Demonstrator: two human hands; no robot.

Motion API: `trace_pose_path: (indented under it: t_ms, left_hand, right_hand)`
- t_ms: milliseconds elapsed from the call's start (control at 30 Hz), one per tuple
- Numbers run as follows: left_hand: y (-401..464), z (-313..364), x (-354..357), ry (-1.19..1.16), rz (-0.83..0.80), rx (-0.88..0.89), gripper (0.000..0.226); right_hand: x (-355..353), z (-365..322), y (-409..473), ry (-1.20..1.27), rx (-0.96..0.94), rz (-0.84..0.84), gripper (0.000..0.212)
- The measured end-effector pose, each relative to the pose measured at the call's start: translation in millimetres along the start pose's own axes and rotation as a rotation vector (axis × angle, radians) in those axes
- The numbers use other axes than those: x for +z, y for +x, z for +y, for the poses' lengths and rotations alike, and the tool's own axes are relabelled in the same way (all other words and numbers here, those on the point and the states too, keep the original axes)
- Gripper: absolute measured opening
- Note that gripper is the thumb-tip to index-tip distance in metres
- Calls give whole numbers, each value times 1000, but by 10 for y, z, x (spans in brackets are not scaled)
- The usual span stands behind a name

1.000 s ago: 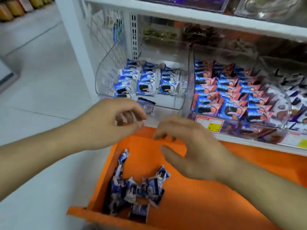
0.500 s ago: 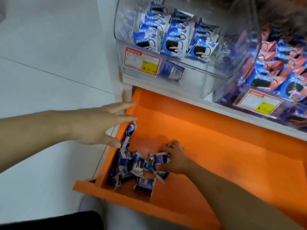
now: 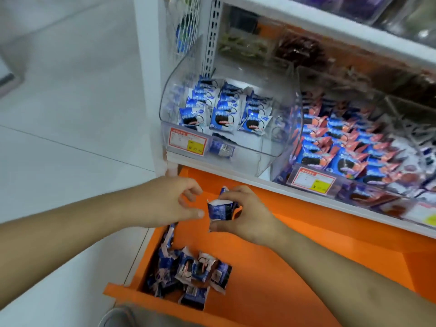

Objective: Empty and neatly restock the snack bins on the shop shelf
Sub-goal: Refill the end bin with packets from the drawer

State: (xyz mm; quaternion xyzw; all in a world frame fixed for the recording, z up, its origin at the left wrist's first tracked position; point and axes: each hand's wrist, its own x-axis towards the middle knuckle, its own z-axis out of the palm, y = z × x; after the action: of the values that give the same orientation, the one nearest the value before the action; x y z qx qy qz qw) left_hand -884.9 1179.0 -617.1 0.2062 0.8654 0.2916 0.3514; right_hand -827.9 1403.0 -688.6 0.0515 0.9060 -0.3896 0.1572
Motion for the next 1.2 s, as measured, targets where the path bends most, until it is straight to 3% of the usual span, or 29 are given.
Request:
trace_pose_path:
  t_ms: [200,300,500,667,800,900,967,1100,1200]
  left_hand:
    - [-246,548,-45,-515,150,161,40]
    - [-407,709,-81,-570,240,146,36]
    - [-537,870,-220,-646,494,156,36]
    - [-461,973,-163,-656,421,203,39]
    - [-388,948,-219,-906,255,252,39]
    - [-335,879,-252,-1050,247,257,25]
    - [-303,831,-251,-1016,283,249,23]
    - [-303,786,-270,-890,282,203,54]
    - [-329,784,-302,-823,322,191,56]
  right_hand:
    - [-693,-763,-575,104,-139,136,52]
    - [-946,-847,-868,121,-144,174,52]
    - [-1304,-846,-1120,199,-227,347,22]
    - [-1234,-951,-1086,269,-265,320,43]
    - [-1173,-939,-905,351,-190,418,54]
    - [-1210,-940,-838,355,-190,413,57]
    - [-1205,-950,-834,343,-215,390,59]
    - [-1184,-940,-830,247,-208,366,64]
    - [-1208,-919,-851,218,-206,350,66]
